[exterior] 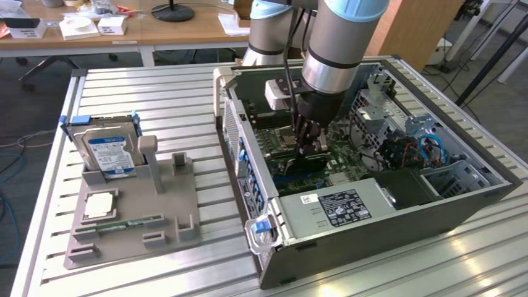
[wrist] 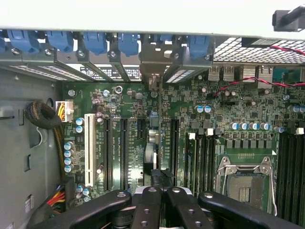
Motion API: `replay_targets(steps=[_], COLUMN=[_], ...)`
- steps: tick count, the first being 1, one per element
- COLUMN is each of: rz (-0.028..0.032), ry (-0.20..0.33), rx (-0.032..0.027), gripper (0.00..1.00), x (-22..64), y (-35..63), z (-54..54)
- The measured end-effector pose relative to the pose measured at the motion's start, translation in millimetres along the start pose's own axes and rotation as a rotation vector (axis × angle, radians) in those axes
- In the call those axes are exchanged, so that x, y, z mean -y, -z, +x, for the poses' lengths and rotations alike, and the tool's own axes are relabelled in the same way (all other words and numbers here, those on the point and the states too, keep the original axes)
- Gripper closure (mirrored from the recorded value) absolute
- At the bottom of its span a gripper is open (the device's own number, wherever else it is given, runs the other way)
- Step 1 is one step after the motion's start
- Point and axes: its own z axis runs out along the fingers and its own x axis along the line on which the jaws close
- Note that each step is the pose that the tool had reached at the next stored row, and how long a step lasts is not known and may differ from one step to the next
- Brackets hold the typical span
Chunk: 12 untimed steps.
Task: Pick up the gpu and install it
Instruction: 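Press down on the gpu until it lock into place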
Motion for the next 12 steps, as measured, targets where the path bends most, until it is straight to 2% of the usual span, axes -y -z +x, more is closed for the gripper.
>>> replay_targets(steps=[12], rz=[-0.0001], ry=[0.0], rx=[-0.0001], gripper=[0.9], x=[1.3], y=[0.0], z=[0.0])
